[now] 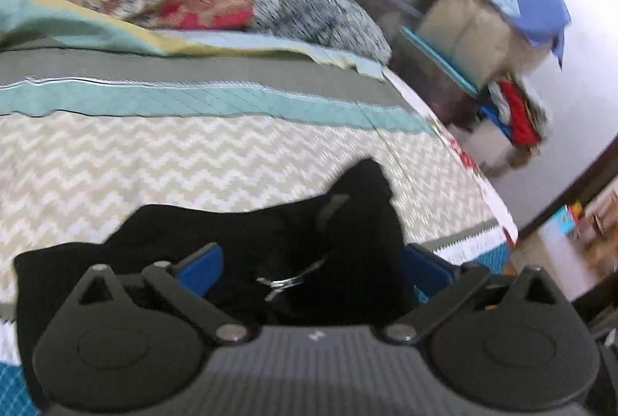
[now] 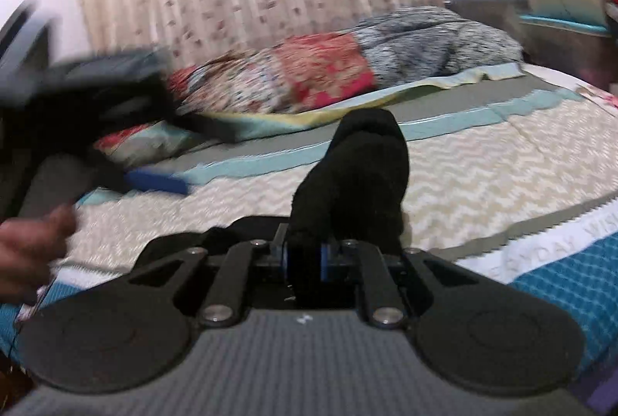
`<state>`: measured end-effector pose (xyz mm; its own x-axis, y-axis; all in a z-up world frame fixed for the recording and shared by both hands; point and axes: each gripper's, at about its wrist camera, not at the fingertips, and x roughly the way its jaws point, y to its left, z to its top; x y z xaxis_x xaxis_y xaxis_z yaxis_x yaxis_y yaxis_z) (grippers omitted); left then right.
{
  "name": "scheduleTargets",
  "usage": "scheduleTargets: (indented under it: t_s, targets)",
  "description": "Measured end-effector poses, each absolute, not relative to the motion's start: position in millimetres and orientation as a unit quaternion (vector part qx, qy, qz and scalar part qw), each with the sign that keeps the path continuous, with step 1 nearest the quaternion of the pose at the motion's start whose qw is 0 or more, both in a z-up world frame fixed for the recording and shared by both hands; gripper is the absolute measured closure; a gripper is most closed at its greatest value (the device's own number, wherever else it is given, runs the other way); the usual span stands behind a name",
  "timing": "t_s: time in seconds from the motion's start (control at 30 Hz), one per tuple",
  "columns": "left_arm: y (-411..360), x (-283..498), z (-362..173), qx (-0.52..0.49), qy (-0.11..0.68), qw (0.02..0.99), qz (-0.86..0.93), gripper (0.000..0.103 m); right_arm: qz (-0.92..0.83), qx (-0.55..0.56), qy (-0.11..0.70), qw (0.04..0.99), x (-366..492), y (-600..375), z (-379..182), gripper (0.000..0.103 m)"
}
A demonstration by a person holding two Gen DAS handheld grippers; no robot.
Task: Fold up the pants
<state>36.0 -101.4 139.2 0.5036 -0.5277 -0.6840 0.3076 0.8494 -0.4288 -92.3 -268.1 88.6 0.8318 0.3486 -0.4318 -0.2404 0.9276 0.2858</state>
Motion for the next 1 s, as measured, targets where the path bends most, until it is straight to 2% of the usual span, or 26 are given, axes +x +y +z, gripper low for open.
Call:
scheduleTargets:
  t_s: [0.03,0.07,0.1,0.13,0.2,0.23,0.3,0.5,0.8,0.83,0.87,0.93,1.0]
  targets:
    - [-105,40,134,-0.128,0.445,0.852,-0.244,0.002,0.162,0.106,0.246,0.95,-94,-264,89,0.086]
    - [-111,45,129,-0.131,0.455,0.846,-0.245,0.013,0.17,0.101,0.247,0.948,-97,-260,90,0.086]
    - [-116,49,124,-0.125,0.461,0.844,-0.244,0.029,0.177,0.099,0.247,0.947,-100,-255,90,0.086]
    - [-119,53,120,-0.112,0.464,0.845,-0.242,0.068,0.189,0.094,0.246,0.946,-103,-250,92,0.086]
    - [-105,64,117,-0.129,0.466,0.846,-0.224,0.078,0.213,0.075,0.239,0.944,-108,-236,98,0.086]
    - [-89,65,118,-0.165,0.466,0.837,-0.234,0.089,0.219,0.063,0.235,0.945,-111,-230,100,0.086]
    - [-61,67,120,-0.215,0.464,0.823,-0.246,0.089,0.233,0.049,0.226,0.945,-115,-218,105,0.086]
    - [4,56,123,-0.235,0.438,0.837,-0.228,0.089,0.301,0.045,0.232,0.924,-104,-180,115,0.086]
    - [98,34,79,-0.29,0.441,0.836,-0.148,0.088,0.375,-0.002,0.289,0.881,-90,-101,97,0.086]
    - [102,34,71,-0.285,0.445,0.838,-0.138,0.085,0.38,-0.007,0.302,0.874,-88,-94,92,0.082]
    - [105,35,59,-0.278,0.454,0.837,-0.126,0.074,0.382,-0.017,0.317,0.868,-83,-87,85,0.079]
    - [104,37,38,-0.263,0.477,0.833,-0.094,0.061,0.385,-0.044,0.355,0.851,-77,-76,66,0.058]
    - [103,37,22,-0.26,0.489,0.829,-0.083,0.056,0.382,-0.045,0.354,0.853,-82,-80,66,0.057]
